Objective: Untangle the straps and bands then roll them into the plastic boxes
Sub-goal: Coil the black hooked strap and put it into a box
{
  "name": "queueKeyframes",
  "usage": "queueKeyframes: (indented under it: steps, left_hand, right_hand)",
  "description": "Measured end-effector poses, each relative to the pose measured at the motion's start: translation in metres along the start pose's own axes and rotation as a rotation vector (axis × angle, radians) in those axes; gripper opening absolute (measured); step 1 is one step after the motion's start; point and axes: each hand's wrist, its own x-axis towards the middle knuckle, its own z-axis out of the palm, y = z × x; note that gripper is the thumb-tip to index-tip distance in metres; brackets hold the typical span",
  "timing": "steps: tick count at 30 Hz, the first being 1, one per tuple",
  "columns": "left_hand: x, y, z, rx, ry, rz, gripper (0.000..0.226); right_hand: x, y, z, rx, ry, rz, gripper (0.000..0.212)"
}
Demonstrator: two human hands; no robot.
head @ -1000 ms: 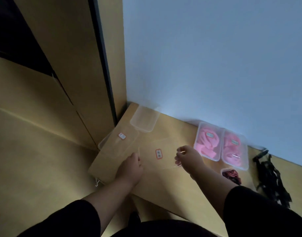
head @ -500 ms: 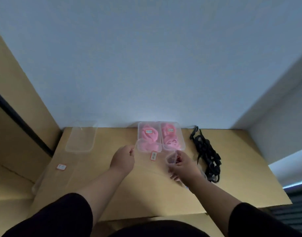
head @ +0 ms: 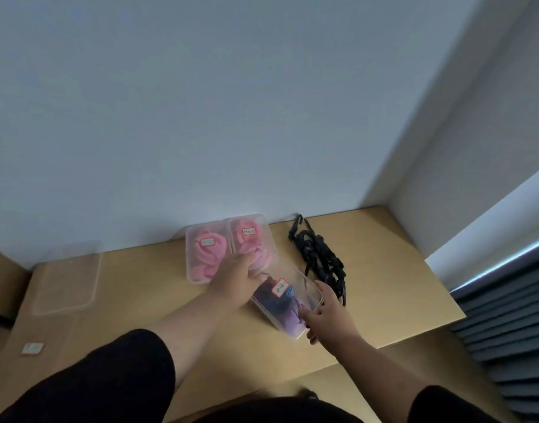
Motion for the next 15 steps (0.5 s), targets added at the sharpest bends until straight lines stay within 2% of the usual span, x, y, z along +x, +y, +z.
queueKeyframes:
  steps: [2,7,15]
  left_hand:
    - [0.004,0.008,0.006,0.079,-0.055,-0.007,0.073]
    - [0.012,0.012,0.024,0.289,-0.132,-0.029,0.096]
    - [0.017,0.012,0.036,0.430,-0.146,-0.058,0.103]
  right_hand:
    - [0.000,0.004,-0.002,0.000,-0.003,0.010,0.078]
    - [0.008,0.014,-0.001,-0.075,0.010,0.033,0.072]
    - [0.022,0.020,0.003,-0.281,-0.012,0.060,0.069]
